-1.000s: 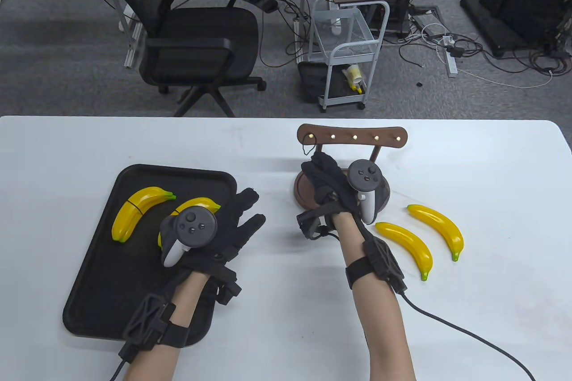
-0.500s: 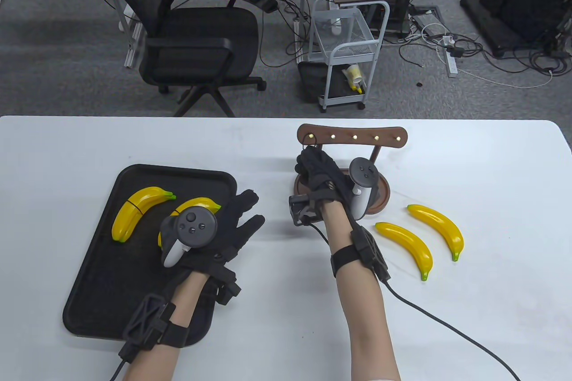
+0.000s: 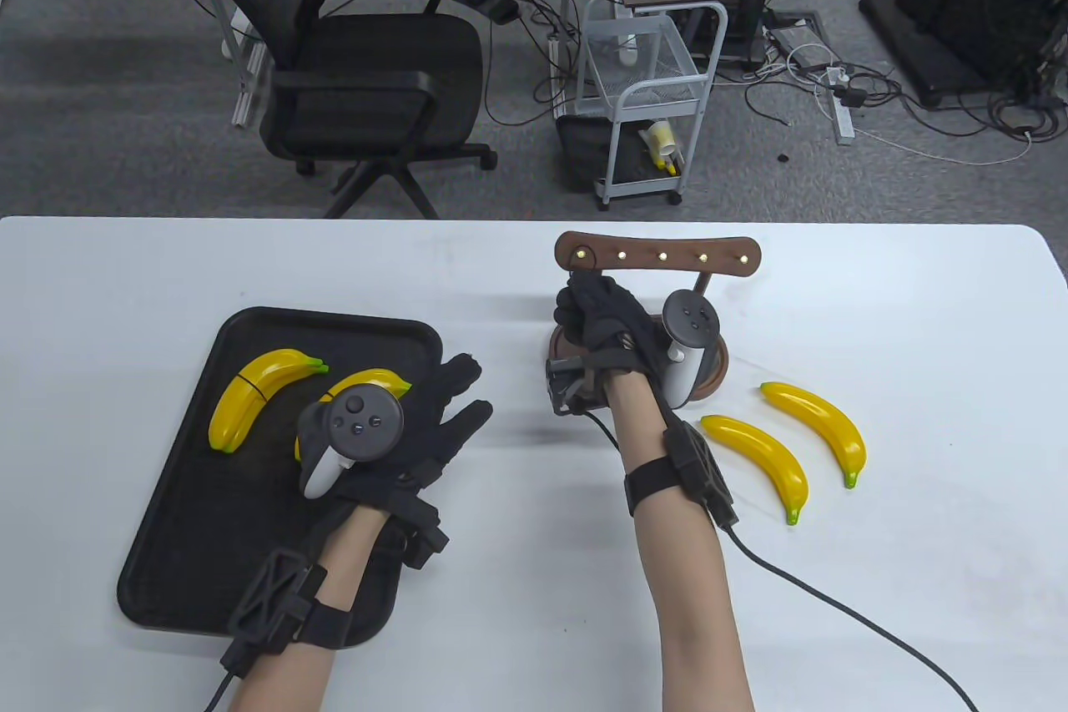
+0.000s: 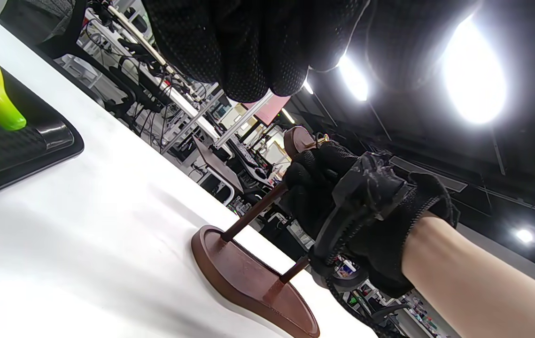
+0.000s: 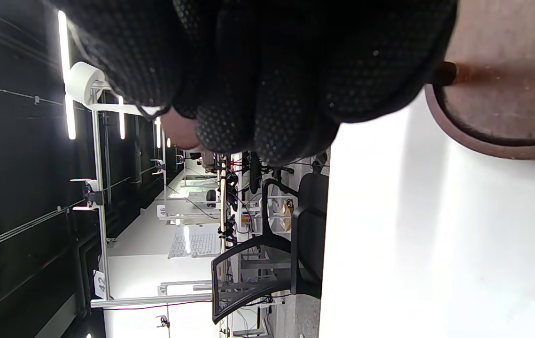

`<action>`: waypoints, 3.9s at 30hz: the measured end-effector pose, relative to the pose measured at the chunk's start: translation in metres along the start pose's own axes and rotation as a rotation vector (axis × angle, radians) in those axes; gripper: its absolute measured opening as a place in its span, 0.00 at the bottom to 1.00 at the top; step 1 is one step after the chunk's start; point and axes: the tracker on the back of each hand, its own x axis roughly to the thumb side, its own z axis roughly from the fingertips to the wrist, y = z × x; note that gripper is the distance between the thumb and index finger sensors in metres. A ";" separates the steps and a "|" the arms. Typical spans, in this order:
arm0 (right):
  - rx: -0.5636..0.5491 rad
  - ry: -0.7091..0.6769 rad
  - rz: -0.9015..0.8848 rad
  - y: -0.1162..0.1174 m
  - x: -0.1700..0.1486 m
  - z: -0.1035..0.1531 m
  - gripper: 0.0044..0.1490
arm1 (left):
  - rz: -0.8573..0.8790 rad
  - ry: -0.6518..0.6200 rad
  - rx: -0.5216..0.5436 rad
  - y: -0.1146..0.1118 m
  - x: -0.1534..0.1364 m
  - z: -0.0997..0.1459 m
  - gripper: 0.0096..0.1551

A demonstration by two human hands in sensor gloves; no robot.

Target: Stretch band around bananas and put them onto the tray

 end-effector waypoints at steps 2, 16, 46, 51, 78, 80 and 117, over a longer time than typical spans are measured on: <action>-0.005 -0.008 0.006 -0.001 0.004 0.001 0.23 | 0.000 0.000 -0.001 0.000 0.000 0.000 0.36; 0.028 -0.149 0.104 -0.016 0.036 0.019 0.22 | -0.002 0.011 -0.008 0.000 -0.001 0.000 0.36; 0.518 -0.379 0.376 -0.017 0.005 0.098 0.23 | 0.002 -0.016 -0.056 -0.007 0.001 -0.002 0.39; 0.611 -0.389 0.431 -0.003 -0.001 0.106 0.23 | 0.003 -0.035 -0.079 -0.011 0.003 -0.003 0.41; 0.831 -0.331 0.422 0.015 -0.010 0.111 0.22 | -0.004 -0.142 -0.174 -0.022 0.015 -0.005 0.50; 0.841 -0.330 0.417 0.016 -0.010 0.113 0.22 | 0.002 -0.149 -0.178 -0.022 0.016 -0.004 0.51; 0.380 -0.529 0.601 0.006 -0.001 0.115 0.22 | 0.318 -0.180 -0.275 -0.013 0.006 -0.008 0.37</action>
